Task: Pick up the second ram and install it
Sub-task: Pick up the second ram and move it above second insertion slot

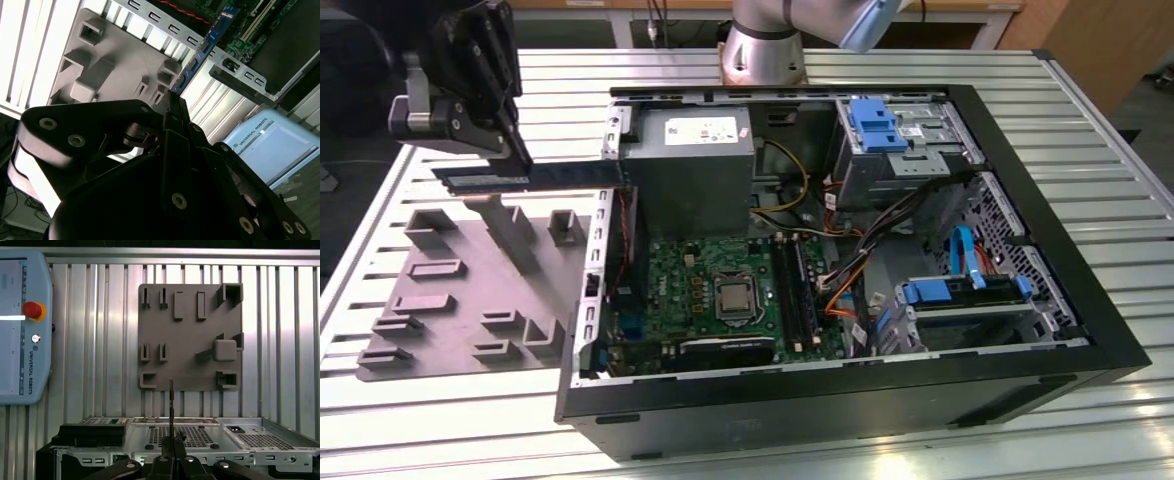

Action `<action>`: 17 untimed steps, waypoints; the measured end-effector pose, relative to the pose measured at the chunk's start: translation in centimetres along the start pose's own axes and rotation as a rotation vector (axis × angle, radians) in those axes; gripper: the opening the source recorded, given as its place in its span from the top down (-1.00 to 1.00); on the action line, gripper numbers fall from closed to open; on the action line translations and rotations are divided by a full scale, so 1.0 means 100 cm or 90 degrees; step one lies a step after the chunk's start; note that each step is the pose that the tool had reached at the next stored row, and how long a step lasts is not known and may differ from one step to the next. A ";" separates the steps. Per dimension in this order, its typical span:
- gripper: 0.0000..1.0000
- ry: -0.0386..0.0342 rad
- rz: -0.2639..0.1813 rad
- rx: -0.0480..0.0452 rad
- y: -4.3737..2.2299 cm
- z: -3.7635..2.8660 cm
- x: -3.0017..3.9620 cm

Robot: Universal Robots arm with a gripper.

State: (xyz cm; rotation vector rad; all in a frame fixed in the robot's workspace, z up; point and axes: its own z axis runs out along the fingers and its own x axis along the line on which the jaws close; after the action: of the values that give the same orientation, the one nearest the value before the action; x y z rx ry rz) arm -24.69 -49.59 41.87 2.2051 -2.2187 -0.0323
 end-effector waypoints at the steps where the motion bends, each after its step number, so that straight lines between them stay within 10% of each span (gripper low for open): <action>1: 0.77 0.0000 0.000 0.0000 -0.0012 0.0000 0.0000; 17: 0.77 0.0000 0.000 0.0000 -0.0210 -0.0004 -0.0001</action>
State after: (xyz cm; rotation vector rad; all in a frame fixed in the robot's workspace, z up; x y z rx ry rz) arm -22.59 -49.59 41.85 2.2051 -2.2187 -0.0323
